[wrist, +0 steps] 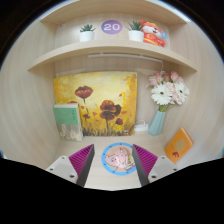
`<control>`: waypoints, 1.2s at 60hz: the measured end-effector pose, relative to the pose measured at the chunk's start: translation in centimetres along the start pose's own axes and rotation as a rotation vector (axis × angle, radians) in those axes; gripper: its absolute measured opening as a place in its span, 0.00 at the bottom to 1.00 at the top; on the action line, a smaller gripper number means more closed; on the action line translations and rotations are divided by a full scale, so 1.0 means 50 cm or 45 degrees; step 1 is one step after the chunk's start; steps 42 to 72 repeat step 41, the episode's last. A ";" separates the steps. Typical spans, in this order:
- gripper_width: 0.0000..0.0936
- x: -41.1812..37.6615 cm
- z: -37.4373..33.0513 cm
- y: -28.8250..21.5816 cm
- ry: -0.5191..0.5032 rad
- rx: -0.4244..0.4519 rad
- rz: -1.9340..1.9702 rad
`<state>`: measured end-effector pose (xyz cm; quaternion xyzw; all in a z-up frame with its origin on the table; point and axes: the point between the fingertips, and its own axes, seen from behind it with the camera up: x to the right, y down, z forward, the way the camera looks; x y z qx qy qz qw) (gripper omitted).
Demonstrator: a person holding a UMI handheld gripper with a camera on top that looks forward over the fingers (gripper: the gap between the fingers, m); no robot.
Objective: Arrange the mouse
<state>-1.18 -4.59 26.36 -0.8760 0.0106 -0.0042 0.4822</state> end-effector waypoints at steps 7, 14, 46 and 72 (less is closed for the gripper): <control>0.81 -0.013 -0.053 0.023 0.010 0.004 0.002; 0.81 -0.024 -0.092 0.050 0.011 -0.011 -0.026; 0.81 -0.028 -0.152 0.090 0.046 -0.020 -0.050; 0.81 -0.028 -0.152 0.090 0.046 -0.020 -0.050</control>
